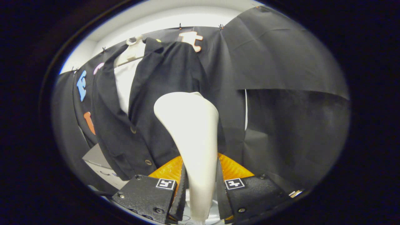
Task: Iron the clothes twice with a garment steamer, once on the left side and once on the right side.
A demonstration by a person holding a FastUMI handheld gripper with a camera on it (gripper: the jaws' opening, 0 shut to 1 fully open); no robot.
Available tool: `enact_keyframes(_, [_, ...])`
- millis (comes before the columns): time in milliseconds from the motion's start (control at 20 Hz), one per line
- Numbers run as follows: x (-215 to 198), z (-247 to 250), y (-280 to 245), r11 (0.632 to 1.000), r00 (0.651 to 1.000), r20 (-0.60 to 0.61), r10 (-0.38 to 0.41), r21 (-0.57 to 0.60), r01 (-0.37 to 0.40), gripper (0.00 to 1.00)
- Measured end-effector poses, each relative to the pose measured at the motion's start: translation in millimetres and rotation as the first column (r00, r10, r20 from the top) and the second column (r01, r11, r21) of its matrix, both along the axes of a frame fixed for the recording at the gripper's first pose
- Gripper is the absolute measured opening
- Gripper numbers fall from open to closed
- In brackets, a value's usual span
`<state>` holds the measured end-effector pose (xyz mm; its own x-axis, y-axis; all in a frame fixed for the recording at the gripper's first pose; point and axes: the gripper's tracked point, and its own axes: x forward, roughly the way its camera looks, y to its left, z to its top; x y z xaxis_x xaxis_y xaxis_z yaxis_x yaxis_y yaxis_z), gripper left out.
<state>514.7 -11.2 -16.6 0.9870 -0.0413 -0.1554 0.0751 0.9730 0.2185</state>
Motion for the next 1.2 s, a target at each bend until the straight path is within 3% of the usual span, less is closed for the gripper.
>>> enact_keyframes(350, [32.9,107.6,9.7,0.999,0.992,0.117,-0.043,0.005,0.043,0.44])
enact_keyframes(600, [55.3,148.5,24.5,0.994,0.984,0.152,-0.095,-0.047,0.103,0.44])
enact_keyframes(1200, [76.9,85.0,53.4,0.960,0.984,0.066,-0.166,-0.216,0.177,0.45])
